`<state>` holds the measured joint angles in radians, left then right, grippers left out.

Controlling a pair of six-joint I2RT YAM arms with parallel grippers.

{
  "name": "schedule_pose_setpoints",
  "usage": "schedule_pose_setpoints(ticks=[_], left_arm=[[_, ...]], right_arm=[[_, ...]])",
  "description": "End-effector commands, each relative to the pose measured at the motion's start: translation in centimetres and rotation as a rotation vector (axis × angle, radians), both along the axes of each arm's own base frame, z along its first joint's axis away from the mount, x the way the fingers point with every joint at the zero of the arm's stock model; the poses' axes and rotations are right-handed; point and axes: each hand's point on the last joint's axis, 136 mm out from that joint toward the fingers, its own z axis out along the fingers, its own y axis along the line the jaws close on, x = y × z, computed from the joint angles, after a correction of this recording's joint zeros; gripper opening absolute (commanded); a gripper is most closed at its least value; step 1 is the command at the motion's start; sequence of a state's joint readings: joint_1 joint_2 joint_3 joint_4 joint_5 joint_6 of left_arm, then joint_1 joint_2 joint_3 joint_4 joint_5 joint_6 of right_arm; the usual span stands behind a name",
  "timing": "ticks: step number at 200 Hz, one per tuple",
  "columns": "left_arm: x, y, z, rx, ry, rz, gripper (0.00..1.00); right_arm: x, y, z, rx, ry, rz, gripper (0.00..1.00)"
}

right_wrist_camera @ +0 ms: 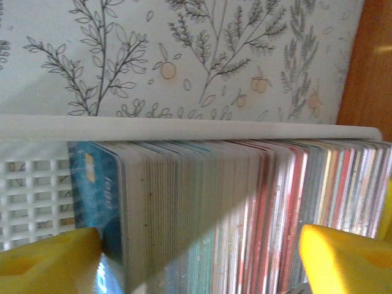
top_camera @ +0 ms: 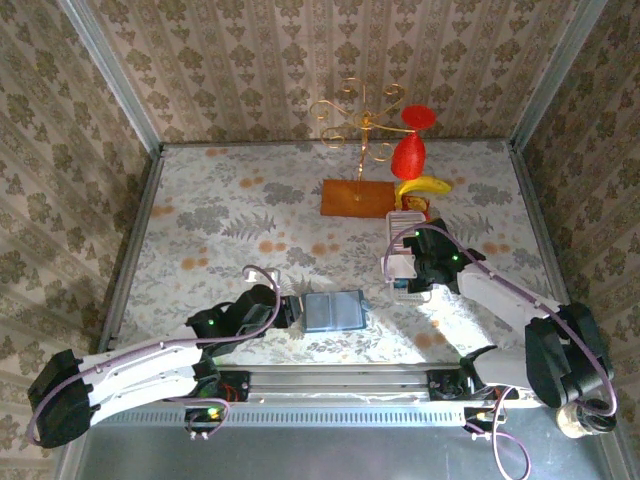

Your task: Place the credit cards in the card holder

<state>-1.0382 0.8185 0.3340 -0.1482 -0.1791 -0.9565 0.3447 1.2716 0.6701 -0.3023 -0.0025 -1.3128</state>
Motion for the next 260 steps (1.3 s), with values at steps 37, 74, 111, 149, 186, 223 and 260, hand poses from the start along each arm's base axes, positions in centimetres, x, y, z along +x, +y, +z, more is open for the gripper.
schedule_pose_setpoints(ticks=[37, 74, 111, 149, 186, 223, 260], left_arm=[[0.0, 0.0, -0.5, 0.007, 0.009, -0.012, 0.35], [-0.1, -0.1, -0.5, 0.004, 0.012, -0.012, 0.32], [-0.1, -0.2, -0.7, 0.004, 0.017, -0.012, 0.29], [-0.1, -0.3, -0.8, 0.004, 0.021, -0.013, 0.27], [-0.1, -0.4, -0.8, 0.003, 0.024, -0.015, 0.26], [-0.2, -0.6, -1.0, 0.003, 0.033, -0.023, 0.24], [-0.1, -0.8, -1.0, -0.002, 0.036, -0.019, 0.24]], right_arm=[[0.2, -0.8, 0.4, -0.052, -0.019, 0.005, 0.68], [-0.2, -0.8, 1.2, -0.041, -0.031, 0.007, 0.49], [-0.6, -0.7, 1.4, -0.031, -0.025, 0.015, 0.31], [-0.9, -0.5, 1.6, -0.025, -0.031, 0.020, 0.22], [-1.2, -0.6, 2.3, -0.016, -0.043, 0.015, 0.14], [-2.6, -0.7, 3.2, -0.003, -0.023, 0.000, 0.07], [-5.8, -0.2, 4.1, 0.038, 0.047, -0.013, 0.00]])
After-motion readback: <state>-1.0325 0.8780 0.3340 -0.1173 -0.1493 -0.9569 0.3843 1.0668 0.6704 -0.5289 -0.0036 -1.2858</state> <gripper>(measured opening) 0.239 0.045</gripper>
